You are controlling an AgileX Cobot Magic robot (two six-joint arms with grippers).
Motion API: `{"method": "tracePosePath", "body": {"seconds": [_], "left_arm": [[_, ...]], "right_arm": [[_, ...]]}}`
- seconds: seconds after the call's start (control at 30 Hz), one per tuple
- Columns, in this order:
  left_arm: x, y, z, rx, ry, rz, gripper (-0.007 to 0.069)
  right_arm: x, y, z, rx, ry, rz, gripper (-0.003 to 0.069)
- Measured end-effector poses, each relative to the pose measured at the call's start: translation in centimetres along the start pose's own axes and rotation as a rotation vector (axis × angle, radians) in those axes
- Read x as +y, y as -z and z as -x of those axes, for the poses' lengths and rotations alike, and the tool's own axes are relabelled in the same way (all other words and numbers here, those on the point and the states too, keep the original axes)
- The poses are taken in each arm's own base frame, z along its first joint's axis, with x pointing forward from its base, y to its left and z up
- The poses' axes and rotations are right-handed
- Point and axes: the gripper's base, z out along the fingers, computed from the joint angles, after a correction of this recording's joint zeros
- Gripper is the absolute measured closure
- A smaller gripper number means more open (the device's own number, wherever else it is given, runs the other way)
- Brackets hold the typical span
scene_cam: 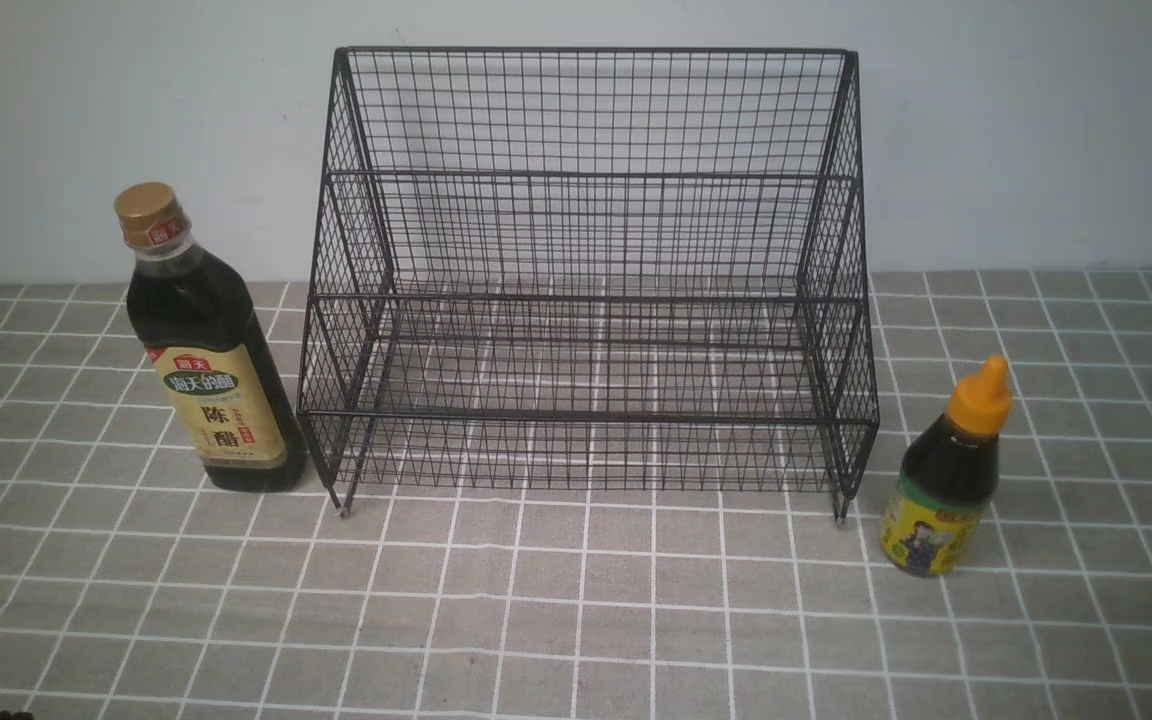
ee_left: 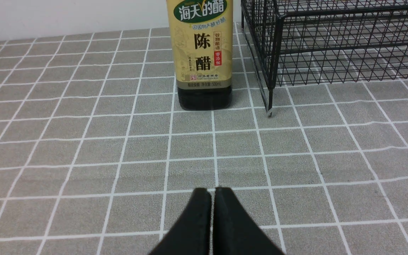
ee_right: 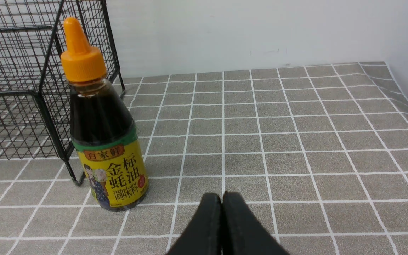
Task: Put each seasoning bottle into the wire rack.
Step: Use the left arm to grab the condiment bottle closest to it
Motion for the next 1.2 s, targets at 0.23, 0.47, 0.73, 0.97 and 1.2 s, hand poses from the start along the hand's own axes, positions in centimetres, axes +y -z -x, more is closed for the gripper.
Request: {"method": "tracePosePath", "body": {"seconds": [0.23,0.47,0.73,0.97,1.2], "left_arm": [[0.0,0.0,0.0,0.0,0.0,0.0,0.0631],[0.0,0.0,0.0,0.0,0.0,0.0,0.0631],[-0.1,0.0,0.5,-0.057,0.047,-0.008,0.0631],[0.1,0.6,3.2,-0.364,0.18,-0.026,0.0631],[0.6,2.5,7.2,-0.788,0.215,-0.019,0.0631]], "right_arm": [[0.0,0.0,0.0,0.0,0.0,0.0,0.0671],[0.0,0.0,0.0,0.0,0.0,0.0,0.0671],[0.0,0.0,0.0,0.0,0.001,0.0,0.0671],[0.0,0.0,0.0,0.0,0.001,0.0,0.0671],[0.0,0.0,0.0,0.0,0.001,0.0,0.0671]]}}
